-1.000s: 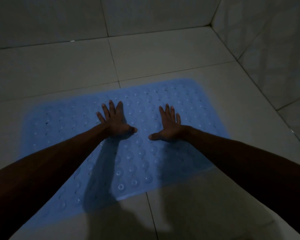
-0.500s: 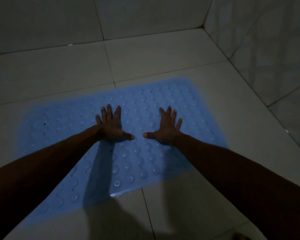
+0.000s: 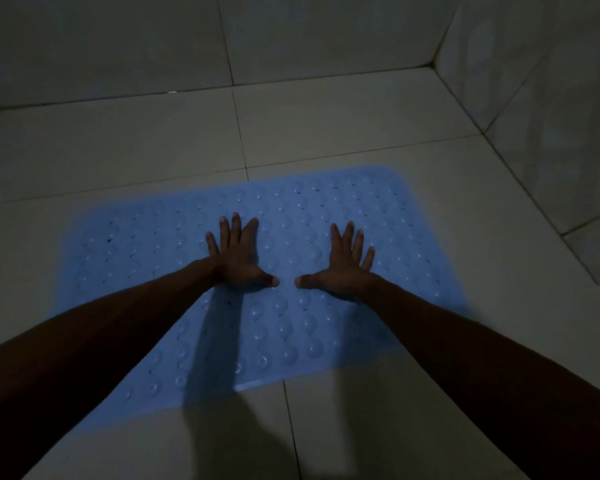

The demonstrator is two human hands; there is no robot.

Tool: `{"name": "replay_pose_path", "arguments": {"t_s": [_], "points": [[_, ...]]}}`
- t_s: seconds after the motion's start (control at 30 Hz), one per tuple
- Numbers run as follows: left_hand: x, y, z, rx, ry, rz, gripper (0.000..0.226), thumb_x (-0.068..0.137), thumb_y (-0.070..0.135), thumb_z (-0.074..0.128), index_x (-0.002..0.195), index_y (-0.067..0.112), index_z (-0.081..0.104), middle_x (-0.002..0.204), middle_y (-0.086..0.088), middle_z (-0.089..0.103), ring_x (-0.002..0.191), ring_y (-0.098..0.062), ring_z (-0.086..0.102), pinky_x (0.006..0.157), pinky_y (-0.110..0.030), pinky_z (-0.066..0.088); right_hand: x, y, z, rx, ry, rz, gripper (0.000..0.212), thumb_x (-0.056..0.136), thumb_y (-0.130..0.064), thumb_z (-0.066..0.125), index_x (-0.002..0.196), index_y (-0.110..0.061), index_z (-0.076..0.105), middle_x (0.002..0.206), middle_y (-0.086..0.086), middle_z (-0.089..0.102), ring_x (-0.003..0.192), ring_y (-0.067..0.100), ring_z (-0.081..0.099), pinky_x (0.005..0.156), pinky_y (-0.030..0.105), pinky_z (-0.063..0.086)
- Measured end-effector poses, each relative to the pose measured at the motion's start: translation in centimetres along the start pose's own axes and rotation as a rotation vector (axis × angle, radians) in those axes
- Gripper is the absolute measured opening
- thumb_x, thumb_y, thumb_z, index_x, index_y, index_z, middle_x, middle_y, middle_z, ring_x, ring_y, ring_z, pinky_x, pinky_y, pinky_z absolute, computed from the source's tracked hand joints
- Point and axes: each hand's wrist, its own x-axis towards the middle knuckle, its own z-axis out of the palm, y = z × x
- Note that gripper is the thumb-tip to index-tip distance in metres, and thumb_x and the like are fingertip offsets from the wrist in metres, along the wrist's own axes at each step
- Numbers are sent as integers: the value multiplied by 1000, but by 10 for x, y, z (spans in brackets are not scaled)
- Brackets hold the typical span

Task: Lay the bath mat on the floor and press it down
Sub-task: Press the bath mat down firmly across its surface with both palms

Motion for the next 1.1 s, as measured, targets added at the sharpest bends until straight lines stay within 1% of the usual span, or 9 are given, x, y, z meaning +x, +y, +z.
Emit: {"name": "replay_pose_path", "arguments": {"t_s": [0.1, 0.27, 0.37, 0.47, 0.57, 0.73, 0.87, 0.93, 1.1], "points": [[-3, 2, 1, -12, 9, -2, 134, 60, 73, 71, 151, 28, -16, 154, -7, -33, 139, -30, -33, 112, -58, -17, -2, 3, -10, -56, -104, -27, 157, 53, -68, 83, 146, -24, -35, 146, 8, -49, 135, 31, -43, 112, 60, -20], [-7, 1, 8, -49, 44, -19, 128, 63, 74, 68, 151, 30, -13, 155, -9, -31, 140, -31, -31, 113, -58, -14, -8, -1, -13, -81, -97, -48, 156, 54, -66, 84, 147, -20, -34, 148, 11, -47, 136, 34, -42, 111, 61, -21], [-16, 0, 17, -115, 57, -19, 129, 61, 79, 64, 152, 30, -13, 154, -11, -32, 140, -33, -31, 113, -55, -14, -15, 2, -6, -70, -57, -100, 147, 63, -62, 81, 147, -21, -33, 151, 9, -43, 138, 32, -40, 111, 60, -23], [-27, 1, 31, -85, 62, -24, 134, 57, 82, 64, 151, 31, -16, 153, -11, -34, 139, -32, -33, 113, -51, -15, -22, 2, 3, -67, -31, -188, 133, 75, -55, 75, 147, -25, -33, 154, 7, -40, 140, 30, -37, 112, 58, -22], [-35, -1, 36, -75, 47, -15, 134, 57, 81, 66, 150, 32, -18, 152, -10, -35, 139, -31, -34, 113, -50, -15, -25, 1, 6, -61, -21, -254, 123, 82, -48, 72, 149, -29, -30, 155, 5, -37, 141, 28, -35, 113, 57, -21], [-40, 2, 35, -115, 30, -55, 132, 61, 71, 74, 150, 34, -16, 154, -9, -33, 140, -30, -32, 114, -49, -13, -26, 7, 9, -43, 9, -286, 113, 85, -50, 68, 153, -27, -19, 157, 7, -33, 143, 26, -33, 113, 52, -24], [-36, 10, 31, -143, 21, -101, 136, 59, 61, 80, 151, 31, -15, 154, -8, -33, 140, -31, -32, 114, -50, -13, -24, 19, 14, -23, 46, -340, 106, 86, -58, 63, 156, -21, -8, 160, 5, -27, 145, 20, -30, 115, 44, -23], [-35, 13, 29, -136, 22, -125, 140, 58, 59, 82, 150, 29, -18, 154, -10, -33, 140, -33, -31, 114, -53, -12, -21, 20, 14, -14, 36, -340, 109, 83, -59, 65, 156, -22, -6, 160, 4, -27, 145, 18, -30, 115, 42, -23], [-34, 12, 28, -90, -15, -150, 142, 55, 65, 80, 148, 32, -22, 152, -10, -36, 139, -34, -32, 113, -57, -12, -19, 21, 2, -80, -140, -353, 141, 61, -66, 79, 153, -25, -20, 153, 2, -41, 137, 20, -43, 112, 45, -27]]}}
